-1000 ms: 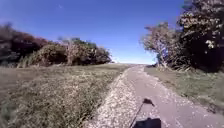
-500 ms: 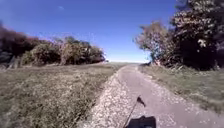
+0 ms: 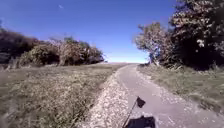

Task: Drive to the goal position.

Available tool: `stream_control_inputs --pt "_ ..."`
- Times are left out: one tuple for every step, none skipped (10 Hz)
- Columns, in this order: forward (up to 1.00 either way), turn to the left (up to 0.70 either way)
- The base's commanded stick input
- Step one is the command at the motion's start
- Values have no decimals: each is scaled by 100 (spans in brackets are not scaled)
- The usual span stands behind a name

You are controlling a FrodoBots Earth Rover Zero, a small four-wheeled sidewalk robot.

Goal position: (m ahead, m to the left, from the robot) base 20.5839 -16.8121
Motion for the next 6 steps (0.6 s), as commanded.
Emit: stream_control_inputs --pt "100 -26" --pt "100 -40" --pt "100 -40" --pt "100 -40" --pt "100 -40" --pt "100 -40"
